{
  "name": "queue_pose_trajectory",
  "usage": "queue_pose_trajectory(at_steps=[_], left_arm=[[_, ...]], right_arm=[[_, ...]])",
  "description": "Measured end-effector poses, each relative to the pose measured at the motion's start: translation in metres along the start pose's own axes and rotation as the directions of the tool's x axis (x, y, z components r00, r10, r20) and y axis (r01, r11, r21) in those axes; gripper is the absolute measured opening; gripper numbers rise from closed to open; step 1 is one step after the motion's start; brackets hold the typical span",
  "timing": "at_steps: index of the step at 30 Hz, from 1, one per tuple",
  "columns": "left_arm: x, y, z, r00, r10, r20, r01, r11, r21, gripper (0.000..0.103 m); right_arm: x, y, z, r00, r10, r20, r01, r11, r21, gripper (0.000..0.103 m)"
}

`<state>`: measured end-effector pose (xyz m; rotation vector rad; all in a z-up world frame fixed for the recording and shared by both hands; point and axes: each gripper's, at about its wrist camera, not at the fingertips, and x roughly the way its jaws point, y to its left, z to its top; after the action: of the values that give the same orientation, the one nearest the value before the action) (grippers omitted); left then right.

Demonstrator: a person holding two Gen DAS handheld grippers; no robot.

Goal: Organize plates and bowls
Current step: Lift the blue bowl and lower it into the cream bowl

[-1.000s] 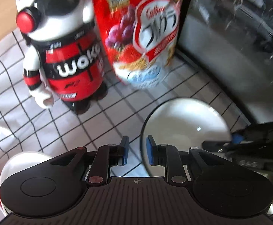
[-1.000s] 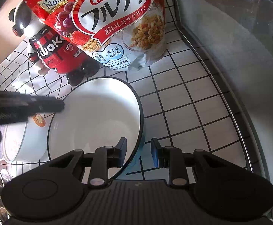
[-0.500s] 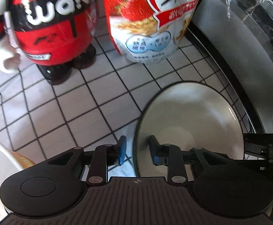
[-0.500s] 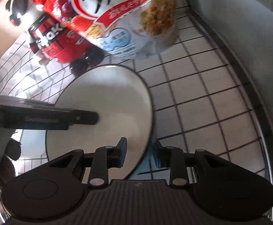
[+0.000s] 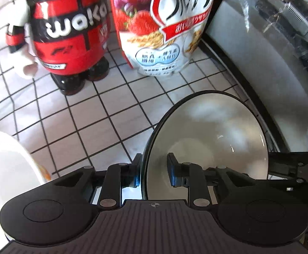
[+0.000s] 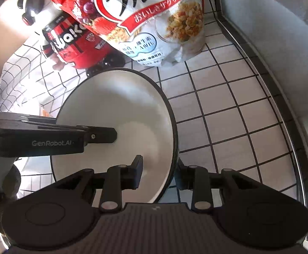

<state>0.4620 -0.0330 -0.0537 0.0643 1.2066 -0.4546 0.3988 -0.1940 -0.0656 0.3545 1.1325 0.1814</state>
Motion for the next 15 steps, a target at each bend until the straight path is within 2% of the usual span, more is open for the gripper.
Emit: queue_pose_trajectory(at_steps=[9,15], left_arm=[[-0.079,-0.002,-0.014,0.998,0.021,0.06,-0.018,0.998,-0.061,0.028],[-0.12,0.004,-0.056,0.999,0.005,0.043,0.001,0.991,-0.135,0.031]], right_arm=[[-0.061,0.036,0.007,0.993,0.056,0.106,-0.047,0.996,-0.08,0.031],[-0.085,0.064,-0.007,0.991,0.103,0.083,-0.085,0.978,-0.189,0.031]])
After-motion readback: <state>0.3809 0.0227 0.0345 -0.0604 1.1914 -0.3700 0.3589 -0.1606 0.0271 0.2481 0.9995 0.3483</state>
